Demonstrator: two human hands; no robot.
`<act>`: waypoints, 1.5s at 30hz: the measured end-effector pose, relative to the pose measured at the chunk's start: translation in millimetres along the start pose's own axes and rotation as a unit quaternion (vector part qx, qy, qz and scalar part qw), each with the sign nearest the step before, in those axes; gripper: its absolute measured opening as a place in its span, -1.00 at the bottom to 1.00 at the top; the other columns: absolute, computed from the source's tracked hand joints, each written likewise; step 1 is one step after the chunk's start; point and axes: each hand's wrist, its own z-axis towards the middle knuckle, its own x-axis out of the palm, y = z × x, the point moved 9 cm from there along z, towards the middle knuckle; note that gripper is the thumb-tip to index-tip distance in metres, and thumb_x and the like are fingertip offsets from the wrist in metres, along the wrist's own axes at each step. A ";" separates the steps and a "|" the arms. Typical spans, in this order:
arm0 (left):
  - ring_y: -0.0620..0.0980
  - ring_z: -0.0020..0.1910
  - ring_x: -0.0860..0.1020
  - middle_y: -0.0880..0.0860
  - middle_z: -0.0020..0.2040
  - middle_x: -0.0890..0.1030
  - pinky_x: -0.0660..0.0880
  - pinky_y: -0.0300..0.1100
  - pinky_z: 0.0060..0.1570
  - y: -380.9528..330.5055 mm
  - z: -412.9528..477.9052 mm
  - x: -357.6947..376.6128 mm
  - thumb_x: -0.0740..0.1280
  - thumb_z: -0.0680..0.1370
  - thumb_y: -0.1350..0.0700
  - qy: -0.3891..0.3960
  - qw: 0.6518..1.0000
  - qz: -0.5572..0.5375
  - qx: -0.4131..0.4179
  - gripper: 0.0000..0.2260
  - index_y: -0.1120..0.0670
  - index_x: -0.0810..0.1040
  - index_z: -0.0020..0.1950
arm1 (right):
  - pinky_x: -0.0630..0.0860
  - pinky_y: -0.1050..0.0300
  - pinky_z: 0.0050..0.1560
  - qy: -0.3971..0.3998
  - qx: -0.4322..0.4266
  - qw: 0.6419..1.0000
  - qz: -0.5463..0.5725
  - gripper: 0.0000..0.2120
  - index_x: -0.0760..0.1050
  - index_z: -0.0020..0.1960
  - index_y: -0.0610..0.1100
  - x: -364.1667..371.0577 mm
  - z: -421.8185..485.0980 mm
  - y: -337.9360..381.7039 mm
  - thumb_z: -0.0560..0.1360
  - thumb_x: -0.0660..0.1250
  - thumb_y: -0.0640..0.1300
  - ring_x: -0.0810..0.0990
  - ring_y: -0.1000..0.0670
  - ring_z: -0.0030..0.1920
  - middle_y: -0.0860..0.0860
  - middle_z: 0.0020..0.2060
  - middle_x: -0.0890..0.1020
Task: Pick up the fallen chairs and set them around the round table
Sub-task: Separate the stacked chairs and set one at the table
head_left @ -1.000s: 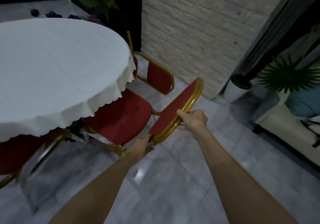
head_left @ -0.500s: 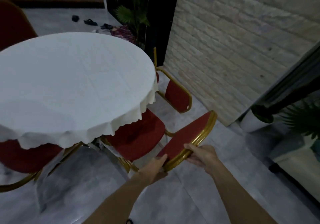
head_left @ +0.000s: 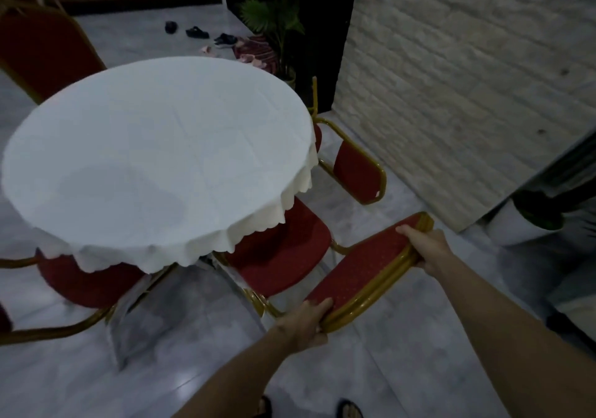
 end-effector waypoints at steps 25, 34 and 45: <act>0.17 0.00 0.57 0.15 0.05 0.59 0.56 0.05 0.02 -58.2 -26.2 -36.7 0.30 0.44 0.15 -0.144 0.962 -0.118 -0.201 -0.68 0.00 0.40 0.18 | 0.46 0.02 0.17 0.287 -0.381 0.652 -0.589 -0.51 0.52 0.31 -0.05 3.8 -7.7 59.1 0.45 0.23 -0.37 0.48 -0.16 0.32 -0.13 0.24 0.56; 0.14 0.02 0.59 0.15 0.06 0.59 0.55 -0.01 0.00 -57.8 -28.0 -32.0 0.31 0.45 0.21 -0.132 0.954 -0.152 -0.222 -0.70 0.05 0.42 0.16 | 0.51 0.00 0.08 0.246 -0.460 0.594 -0.613 -0.68 0.61 0.08 0.04 19.9 9.0 43.3 0.38 0.48 -0.24 0.60 -0.03 0.03 0.04 -0.09 0.64; 0.11 0.19 0.50 0.15 0.22 0.51 0.43 -0.13 0.08 -56.3 -23.9 -26.0 0.25 0.51 0.27 -0.132 0.932 -0.145 -0.305 -0.66 0.07 0.41 0.27 | 0.46 0.04 0.13 0.176 -0.532 0.566 -0.604 -0.67 0.57 0.07 0.02 23.8 20.4 36.4 0.45 0.27 -0.34 0.59 -0.04 0.05 0.02 -0.03 0.65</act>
